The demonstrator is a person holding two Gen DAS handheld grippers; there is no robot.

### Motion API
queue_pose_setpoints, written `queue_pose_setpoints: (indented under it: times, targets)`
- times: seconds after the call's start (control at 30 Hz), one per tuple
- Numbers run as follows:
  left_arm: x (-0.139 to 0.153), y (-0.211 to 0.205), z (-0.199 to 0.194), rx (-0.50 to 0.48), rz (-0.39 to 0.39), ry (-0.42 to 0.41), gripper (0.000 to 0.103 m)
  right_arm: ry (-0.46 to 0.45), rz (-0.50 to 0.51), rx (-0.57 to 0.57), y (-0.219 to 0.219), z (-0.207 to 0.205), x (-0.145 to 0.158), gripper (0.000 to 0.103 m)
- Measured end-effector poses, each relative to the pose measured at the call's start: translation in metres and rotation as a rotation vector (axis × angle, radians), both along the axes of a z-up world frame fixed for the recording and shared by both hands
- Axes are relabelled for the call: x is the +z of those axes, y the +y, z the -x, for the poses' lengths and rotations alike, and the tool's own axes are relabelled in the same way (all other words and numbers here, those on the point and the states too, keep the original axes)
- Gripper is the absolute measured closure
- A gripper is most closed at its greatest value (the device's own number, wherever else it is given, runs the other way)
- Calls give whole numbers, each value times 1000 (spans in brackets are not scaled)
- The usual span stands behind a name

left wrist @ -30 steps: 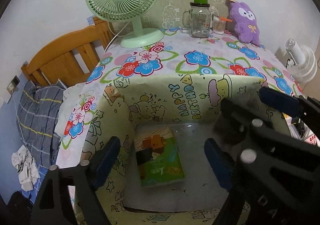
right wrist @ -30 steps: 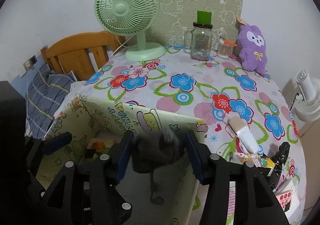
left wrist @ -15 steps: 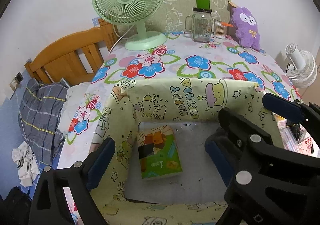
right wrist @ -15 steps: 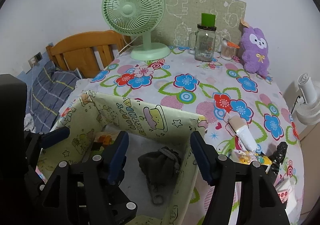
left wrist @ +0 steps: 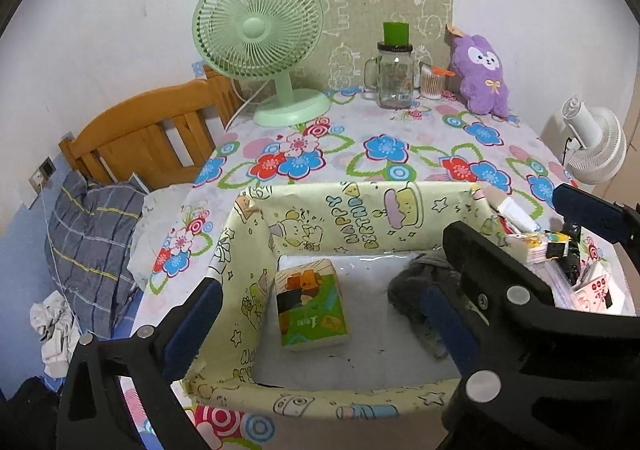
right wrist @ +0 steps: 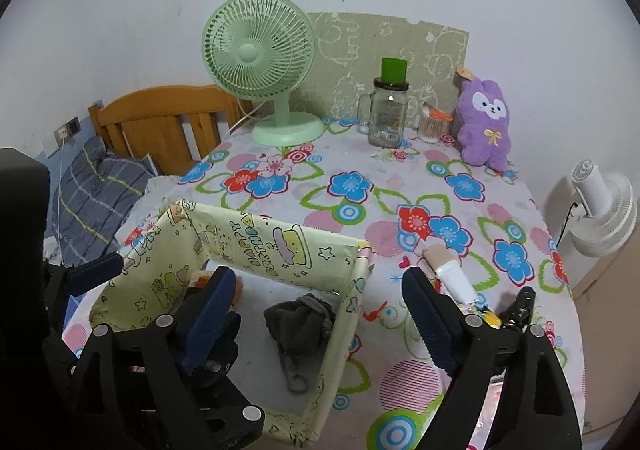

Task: Organize soft objects
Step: 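Open the right tool to drop the glove while the left tool releases the tissue pack into the box, then withdraw both tools from the box back toward the remaining items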

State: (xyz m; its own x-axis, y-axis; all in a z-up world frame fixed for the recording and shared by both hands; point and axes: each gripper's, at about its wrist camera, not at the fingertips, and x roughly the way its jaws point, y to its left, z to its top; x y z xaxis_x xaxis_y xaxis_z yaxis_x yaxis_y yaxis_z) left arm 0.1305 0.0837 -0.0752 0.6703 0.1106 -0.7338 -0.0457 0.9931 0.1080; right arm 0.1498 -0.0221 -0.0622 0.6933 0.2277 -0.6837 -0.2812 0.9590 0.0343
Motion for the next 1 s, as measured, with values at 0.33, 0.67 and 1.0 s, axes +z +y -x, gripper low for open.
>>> queue_pose_setpoints:
  times: [0.33, 0.67, 1.0]
  targets:
    - [17, -18, 16, -17, 1, -45, 0, -46, -23, -29, -21, 18, 16, 10]
    - [33, -35, 32, -30, 20, -87, 0, -101, -45, -62, -44, 35, 33, 6]
    - [38, -59, 45, -43, 26, -115, 0, -142, -43, -89, -68, 53, 41, 4]
